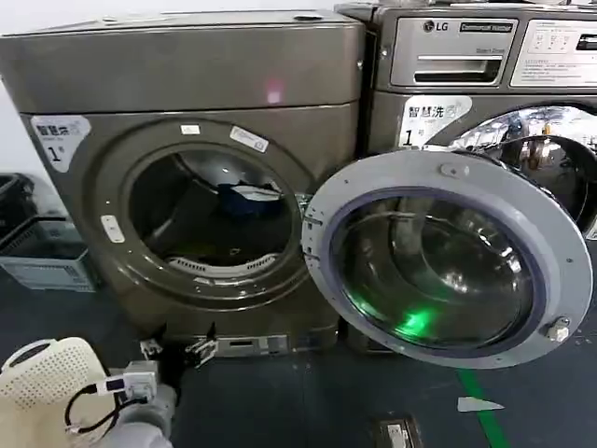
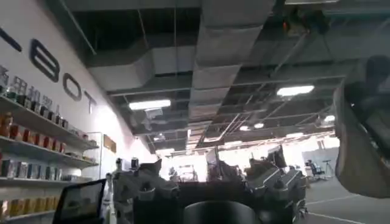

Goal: Grasp the clothes from the dryer.

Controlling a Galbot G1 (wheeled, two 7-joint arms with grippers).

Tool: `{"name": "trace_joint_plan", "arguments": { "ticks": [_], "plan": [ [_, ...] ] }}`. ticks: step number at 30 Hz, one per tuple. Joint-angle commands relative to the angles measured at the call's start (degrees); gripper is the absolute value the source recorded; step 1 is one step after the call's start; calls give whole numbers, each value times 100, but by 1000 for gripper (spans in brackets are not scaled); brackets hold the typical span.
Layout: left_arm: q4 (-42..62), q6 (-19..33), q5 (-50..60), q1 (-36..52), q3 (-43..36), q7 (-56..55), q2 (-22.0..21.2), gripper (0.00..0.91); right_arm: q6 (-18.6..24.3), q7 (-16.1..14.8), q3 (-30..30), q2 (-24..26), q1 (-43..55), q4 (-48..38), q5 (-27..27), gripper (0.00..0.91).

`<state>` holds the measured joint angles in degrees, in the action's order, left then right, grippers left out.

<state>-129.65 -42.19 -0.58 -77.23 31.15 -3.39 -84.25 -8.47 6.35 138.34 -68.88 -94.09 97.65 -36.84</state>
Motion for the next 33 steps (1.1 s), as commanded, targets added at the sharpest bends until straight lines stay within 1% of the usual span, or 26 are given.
{"name": "trace_joint_plan", "arguments": {
  "ticks": [1, 33],
  "plan": [
    [-7, -281, -9, -4, -2, -2, 4, 907, 14, -2, -2, -5, 0, 13, -15, 907],
    [37, -281, 1, 16, 6, -14, 22, 907, 3, -8, -107, -50, 16, 159, -21, 907]
  ]
}}
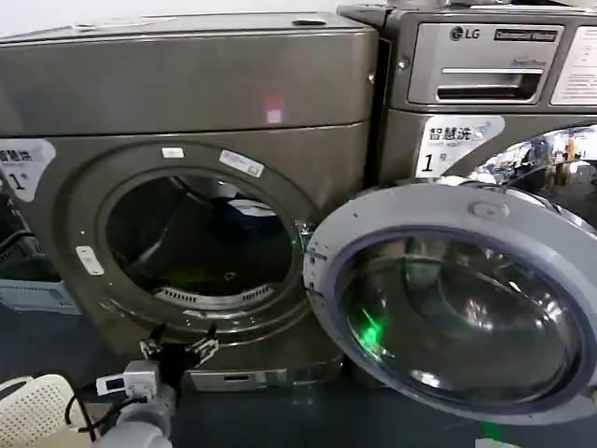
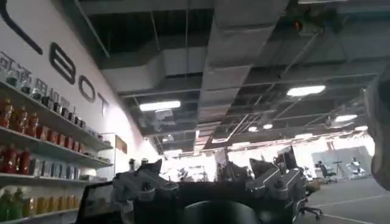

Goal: Grasp the clothes from the dryer.

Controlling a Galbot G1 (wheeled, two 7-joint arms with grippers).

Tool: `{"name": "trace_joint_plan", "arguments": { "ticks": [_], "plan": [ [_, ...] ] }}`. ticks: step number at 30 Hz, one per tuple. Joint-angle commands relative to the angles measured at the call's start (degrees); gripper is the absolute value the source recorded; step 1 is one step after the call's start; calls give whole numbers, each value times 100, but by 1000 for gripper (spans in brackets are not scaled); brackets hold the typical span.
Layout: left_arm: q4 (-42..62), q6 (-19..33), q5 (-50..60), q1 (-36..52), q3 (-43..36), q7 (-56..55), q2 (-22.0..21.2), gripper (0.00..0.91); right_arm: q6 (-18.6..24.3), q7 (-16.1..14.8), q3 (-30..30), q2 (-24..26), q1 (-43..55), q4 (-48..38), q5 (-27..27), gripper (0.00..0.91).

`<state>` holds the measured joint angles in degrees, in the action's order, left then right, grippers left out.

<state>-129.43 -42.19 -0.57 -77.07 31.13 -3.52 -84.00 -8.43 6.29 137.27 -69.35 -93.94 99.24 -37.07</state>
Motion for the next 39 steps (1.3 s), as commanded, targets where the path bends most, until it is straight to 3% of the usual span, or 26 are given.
{"name": "trace_joint_plan", "arguments": {
  "ticks": [1, 39],
  "plan": [
    [19, -281, 2, 3, 9, -2, -7, 907, -2, -2, -2, -4, 2, 3, 3, 907],
    [36, -281, 24, -25, 75, 10, -15, 907, 0, -14, -18, -66, 19, 25, 11, 907]
  ]
}}
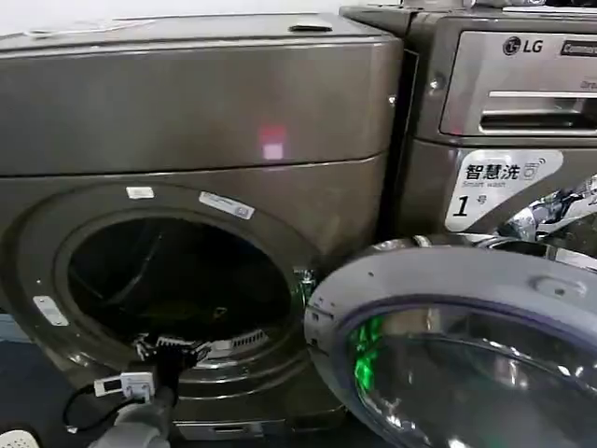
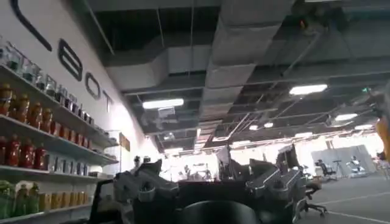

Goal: Grasp the clothes from the dryer.

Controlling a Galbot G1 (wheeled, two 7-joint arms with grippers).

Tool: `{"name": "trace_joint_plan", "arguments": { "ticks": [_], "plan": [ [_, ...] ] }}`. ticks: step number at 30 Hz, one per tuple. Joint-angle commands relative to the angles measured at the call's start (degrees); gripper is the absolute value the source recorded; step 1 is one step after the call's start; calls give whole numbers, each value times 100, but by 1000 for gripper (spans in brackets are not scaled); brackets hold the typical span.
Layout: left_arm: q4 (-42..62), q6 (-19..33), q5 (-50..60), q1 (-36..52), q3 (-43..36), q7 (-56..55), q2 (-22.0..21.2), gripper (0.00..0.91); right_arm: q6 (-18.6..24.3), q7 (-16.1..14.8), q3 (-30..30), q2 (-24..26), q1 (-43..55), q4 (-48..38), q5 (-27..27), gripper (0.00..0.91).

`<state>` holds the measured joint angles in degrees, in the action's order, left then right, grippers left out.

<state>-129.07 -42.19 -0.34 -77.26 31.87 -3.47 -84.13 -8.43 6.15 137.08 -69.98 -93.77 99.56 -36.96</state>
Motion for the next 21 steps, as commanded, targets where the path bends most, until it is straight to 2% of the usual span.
{"name": "trace_joint_plan", "arguments": {
  "ticks": [1, 21],
  "plan": [
    [-2, -281, 1, -7, -1, 5, -5, 907, 0, 1, 1, -4, 1, -8, 0, 907],
    [9, -281, 8, -19, 10, 10, -7, 907, 11, 15, -24, -3, 8, -61, 16, 907]
  ]
}}
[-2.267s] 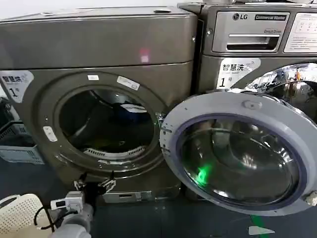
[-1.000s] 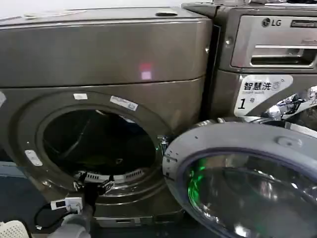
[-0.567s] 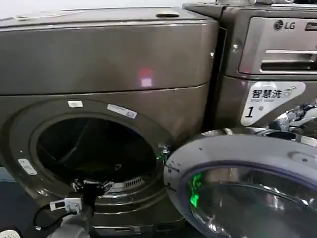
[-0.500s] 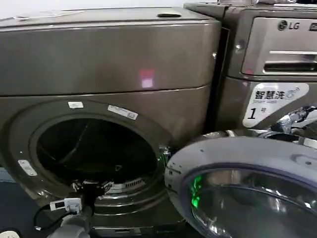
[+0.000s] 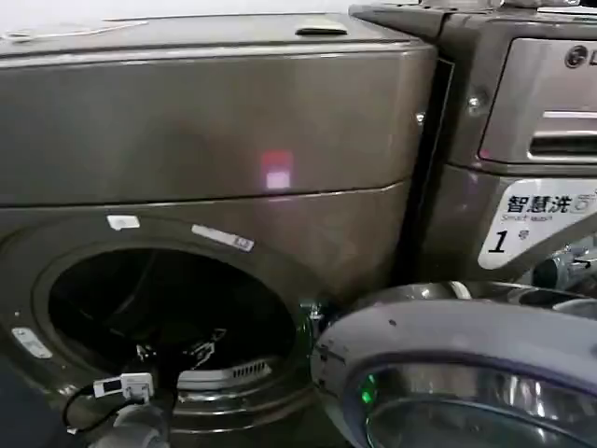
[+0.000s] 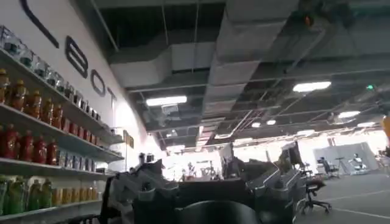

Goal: Grasp the clothes from the dryer.

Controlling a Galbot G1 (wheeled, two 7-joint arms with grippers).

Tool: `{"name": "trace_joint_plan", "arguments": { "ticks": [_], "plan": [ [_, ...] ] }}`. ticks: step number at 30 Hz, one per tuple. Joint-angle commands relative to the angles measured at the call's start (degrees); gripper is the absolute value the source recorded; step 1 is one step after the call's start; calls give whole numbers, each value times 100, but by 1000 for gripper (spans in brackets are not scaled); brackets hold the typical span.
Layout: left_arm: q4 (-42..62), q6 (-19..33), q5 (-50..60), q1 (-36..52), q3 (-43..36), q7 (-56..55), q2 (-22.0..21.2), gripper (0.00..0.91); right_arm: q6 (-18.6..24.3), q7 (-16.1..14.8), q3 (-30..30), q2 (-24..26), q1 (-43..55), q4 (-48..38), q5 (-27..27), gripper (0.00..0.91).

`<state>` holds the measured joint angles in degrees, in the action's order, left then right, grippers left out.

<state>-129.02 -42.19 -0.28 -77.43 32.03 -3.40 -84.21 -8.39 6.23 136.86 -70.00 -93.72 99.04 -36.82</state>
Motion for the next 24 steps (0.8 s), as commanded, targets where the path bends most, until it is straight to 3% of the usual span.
{"name": "trace_joint_plan", "arguments": {
  "ticks": [1, 17, 19, 21, 24],
  "plan": [
    [4, -281, 3, -4, -5, 3, 2, 907, 14, 26, -8, 3, 1, -14, 2, 907],
    [416, -281, 634, 497, 63, 620, 75, 907, 74, 57, -118, 0, 33, 26, 10, 907],
    [534, -281, 1376, 609, 80, 1229, 132, 907, 88, 41, -133, -2, 36, 37, 0, 907],
    [595, -281, 2577, 747, 160, 2612, 200, 907, 143, 0, -153, -10, 46, 39, -1, 907],
    [744, 193, 3992, 1019, 254, 4168, 440, 907, 155, -4, -188, -5, 88, 50, -2, 907]
  ]
}}
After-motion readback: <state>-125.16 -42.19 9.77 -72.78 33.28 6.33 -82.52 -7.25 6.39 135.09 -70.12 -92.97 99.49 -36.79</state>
